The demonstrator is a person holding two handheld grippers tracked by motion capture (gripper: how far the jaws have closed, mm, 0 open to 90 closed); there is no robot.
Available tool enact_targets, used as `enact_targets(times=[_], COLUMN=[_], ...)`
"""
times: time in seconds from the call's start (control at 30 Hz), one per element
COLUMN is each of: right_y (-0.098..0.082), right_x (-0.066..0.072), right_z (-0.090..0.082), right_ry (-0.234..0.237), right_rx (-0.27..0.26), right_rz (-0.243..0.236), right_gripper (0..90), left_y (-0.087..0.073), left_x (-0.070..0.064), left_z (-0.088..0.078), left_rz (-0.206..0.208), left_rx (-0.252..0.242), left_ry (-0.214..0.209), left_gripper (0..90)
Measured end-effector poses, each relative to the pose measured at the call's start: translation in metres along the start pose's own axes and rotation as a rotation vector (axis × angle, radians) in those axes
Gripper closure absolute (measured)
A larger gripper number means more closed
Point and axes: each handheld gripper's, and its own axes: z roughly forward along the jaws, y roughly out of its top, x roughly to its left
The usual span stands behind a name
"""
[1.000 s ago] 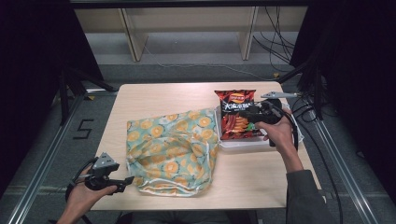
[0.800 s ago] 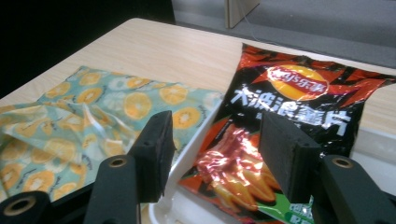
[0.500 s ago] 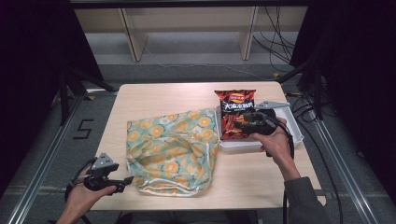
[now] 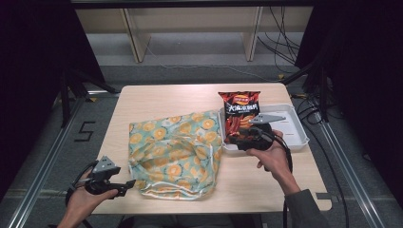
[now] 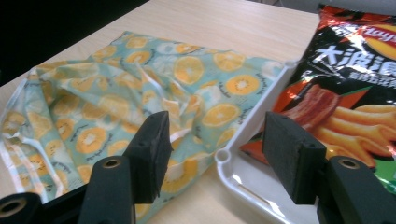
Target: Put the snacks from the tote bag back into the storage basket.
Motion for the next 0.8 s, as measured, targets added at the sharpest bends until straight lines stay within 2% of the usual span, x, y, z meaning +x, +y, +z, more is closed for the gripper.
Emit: enact_targets(times=[0.03, 0.07, 0.13, 0.17, 0.23, 0.27, 0.3, 0.33, 0.47, 0.5, 0.53, 0.57, 0.63, 0.67, 0.7, 0.73, 0.77, 0.8], right_y=[-0.001, -0.003, -0.005, -0.006, -0.009, -0.012, -0.014, -0.016, -0.025, -0.027, -0.030, -0.032, -0.035, -0.036, -0.037, -0.038, -0.039, -0.040], right_x=[0.001, 0.005, 0.008, 0.007, 0.011, 0.012, 0.012, 0.013, 0.018, 0.017, 0.019, 0.021, 0.021, 0.023, 0.023, 0.024, 0.023, 0.026], right_z=[0.000, 0.001, -0.002, 0.000, -0.001, -0.002, -0.002, -0.002, -0.003, -0.002, -0.001, -0.001, -0.002, -0.002, -0.002, -0.002, -0.003, -0.004], right_ry=[-0.011, 0.005, 0.010, 0.009, 0.017, 0.003, 0.022, 0.006, 0.032, 0.034, 0.039, 0.035, 0.028, 0.028, 0.039, 0.042, 0.043, 0.044], right_rx=[0.000, 0.003, 0.017, -0.005, 0.000, -0.007, -0.004, -0.002, 0.009, 0.010, 0.012, 0.019, 0.030, 0.038, 0.037, 0.033, 0.028, 0.030], right_rz=[-0.015, 0.011, 0.010, -0.018, 0.012, 0.011, 0.006, 0.000, 0.017, -0.003, 0.003, 0.015, 0.000, 0.019, 0.006, 0.012, -0.003, 0.016], right_gripper=[42.6, 42.4, 41.7, 40.9, 40.3, 40.3, 40.3, 40.4, 40.4, 40.3, 40.2, 40.0, 39.7, 39.5, 39.2, 38.9, 38.9, 38.6], left_y=[0.000, 0.000, 0.000, 0.000, 0.000, 0.000, 0.000, -0.001, 0.000, 0.000, -0.001, -0.001, 0.000, 0.000, 0.000, 0.000, -0.001, -0.001], left_x=[0.000, -0.001, 0.000, -0.001, -0.001, -0.001, -0.001, -0.001, -0.002, -0.001, -0.002, -0.001, -0.001, -0.001, -0.001, -0.001, -0.002, -0.003], left_z=[0.000, 0.001, 0.001, 0.001, 0.001, 0.001, 0.001, 0.002, 0.002, 0.001, 0.003, 0.002, 0.002, 0.002, 0.001, 0.002, 0.003, 0.004], left_rz=[-0.001, -0.009, 0.004, 0.001, -0.009, -0.008, -0.008, 0.002, 0.001, 0.003, 0.001, 0.002, -0.002, 0.002, 0.002, 0.000, -0.010, -0.031], left_rx=[0.004, -0.002, -0.007, -0.006, 0.000, -0.001, -0.006, -0.019, -0.010, 0.002, -0.020, -0.018, -0.013, -0.012, -0.009, -0.013, -0.019, -0.037], left_ry=[0.000, -0.005, -0.002, -0.002, -0.004, -0.003, -0.001, 0.006, 0.006, 0.003, 0.004, 0.002, 0.001, 0.001, 0.000, 0.005, 0.007, 0.009], left_gripper=[22.9, 22.9, 22.9, 22.9, 22.9, 22.9, 22.9, 22.9, 22.9, 22.9, 22.9, 22.9, 22.9, 22.9, 22.9, 22.9, 22.9, 22.9])
